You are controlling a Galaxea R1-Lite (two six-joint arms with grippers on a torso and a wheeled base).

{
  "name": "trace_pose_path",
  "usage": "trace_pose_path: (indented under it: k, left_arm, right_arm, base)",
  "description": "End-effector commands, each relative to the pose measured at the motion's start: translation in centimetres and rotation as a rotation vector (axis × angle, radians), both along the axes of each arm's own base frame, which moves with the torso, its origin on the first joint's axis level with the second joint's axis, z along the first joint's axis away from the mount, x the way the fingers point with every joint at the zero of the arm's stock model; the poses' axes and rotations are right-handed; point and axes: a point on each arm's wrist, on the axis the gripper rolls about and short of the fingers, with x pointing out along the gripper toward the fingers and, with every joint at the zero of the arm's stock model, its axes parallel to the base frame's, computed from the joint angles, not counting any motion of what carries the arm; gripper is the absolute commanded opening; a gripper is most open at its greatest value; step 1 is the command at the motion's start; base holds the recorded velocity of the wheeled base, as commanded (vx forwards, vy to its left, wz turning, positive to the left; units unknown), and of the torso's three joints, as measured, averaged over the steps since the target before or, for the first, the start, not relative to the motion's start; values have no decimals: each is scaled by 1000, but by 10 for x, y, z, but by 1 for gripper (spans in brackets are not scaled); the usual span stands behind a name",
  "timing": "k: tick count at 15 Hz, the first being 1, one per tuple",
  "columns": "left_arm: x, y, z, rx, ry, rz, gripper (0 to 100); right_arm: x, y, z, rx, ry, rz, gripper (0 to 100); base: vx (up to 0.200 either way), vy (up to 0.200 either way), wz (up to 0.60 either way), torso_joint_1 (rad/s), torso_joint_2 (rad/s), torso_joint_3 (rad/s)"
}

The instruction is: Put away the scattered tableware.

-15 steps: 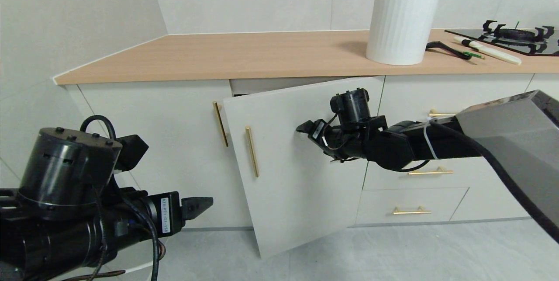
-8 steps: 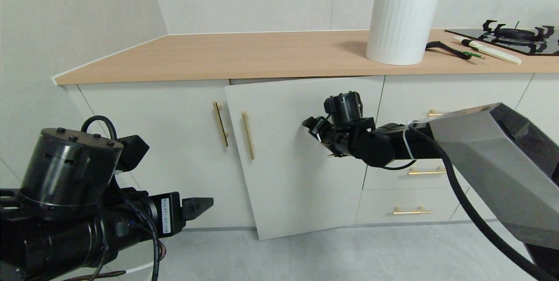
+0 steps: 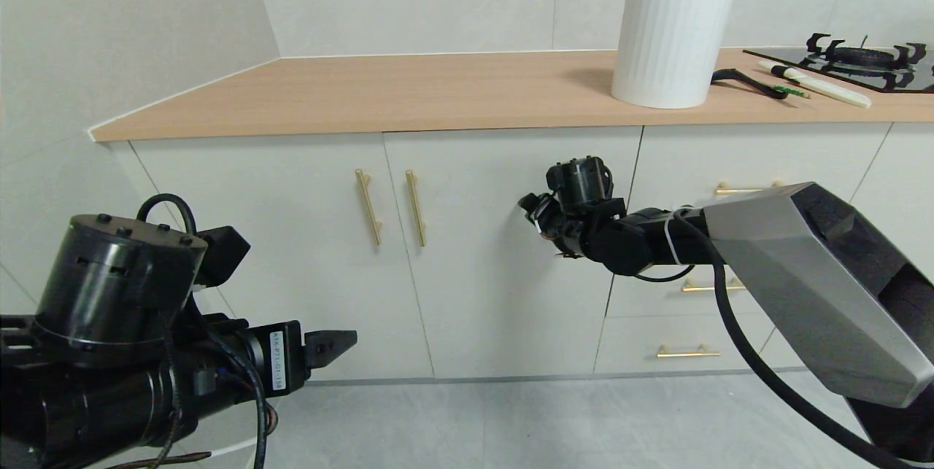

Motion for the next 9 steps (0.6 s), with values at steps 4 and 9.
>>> trace_pose_path:
  k: [4,9]
  left_arm:
    - [0,0,0,-2,1,0,100]
    - [0,0,0,-3,-1,0,100]
  right_arm:
    - [2,-1,-3,-3,3,-5,100]
    - [-17,-6,2,-24,50,37,100]
  base:
    - [0,0,0,0,0,0]
    - [0,0,0,0,0,0]
